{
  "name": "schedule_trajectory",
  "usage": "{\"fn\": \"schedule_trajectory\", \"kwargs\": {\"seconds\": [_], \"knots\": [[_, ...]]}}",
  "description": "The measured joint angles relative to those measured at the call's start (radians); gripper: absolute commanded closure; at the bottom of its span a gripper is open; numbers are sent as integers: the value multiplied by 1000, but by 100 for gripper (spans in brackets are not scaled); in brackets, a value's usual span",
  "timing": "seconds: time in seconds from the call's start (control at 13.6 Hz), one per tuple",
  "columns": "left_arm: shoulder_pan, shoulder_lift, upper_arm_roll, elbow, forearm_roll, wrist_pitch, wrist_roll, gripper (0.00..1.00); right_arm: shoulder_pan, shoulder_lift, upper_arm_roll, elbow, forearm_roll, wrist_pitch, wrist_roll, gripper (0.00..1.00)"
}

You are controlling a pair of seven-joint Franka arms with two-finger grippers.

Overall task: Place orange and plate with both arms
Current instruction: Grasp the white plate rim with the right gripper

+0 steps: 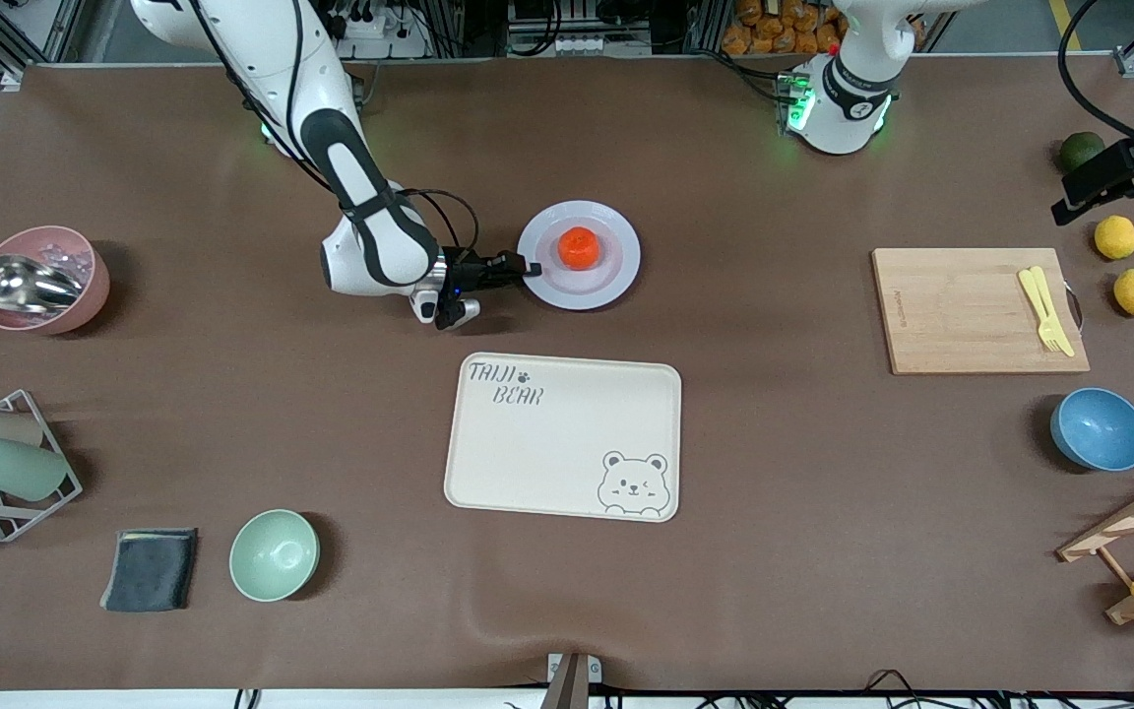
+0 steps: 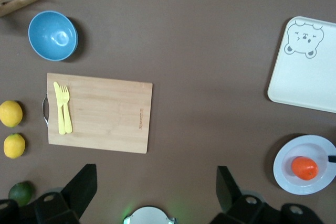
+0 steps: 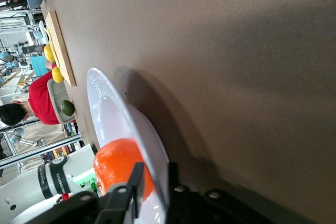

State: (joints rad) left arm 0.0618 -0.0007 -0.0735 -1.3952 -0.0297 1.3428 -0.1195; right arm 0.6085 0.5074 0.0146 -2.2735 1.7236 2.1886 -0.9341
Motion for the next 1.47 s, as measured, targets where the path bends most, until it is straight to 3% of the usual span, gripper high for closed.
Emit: {"fn": "schedule_trajectory", "kwargs": {"seconds": [0.88,1.47], "knots": [[-6,-22,3,-20,0,-13,0,0,25,-60,2,15,83,-7,-6,100],[-6,-31,8,-20,0,-14,0,0,-16,-90,-11,16,158,-107,-3,100]]}}
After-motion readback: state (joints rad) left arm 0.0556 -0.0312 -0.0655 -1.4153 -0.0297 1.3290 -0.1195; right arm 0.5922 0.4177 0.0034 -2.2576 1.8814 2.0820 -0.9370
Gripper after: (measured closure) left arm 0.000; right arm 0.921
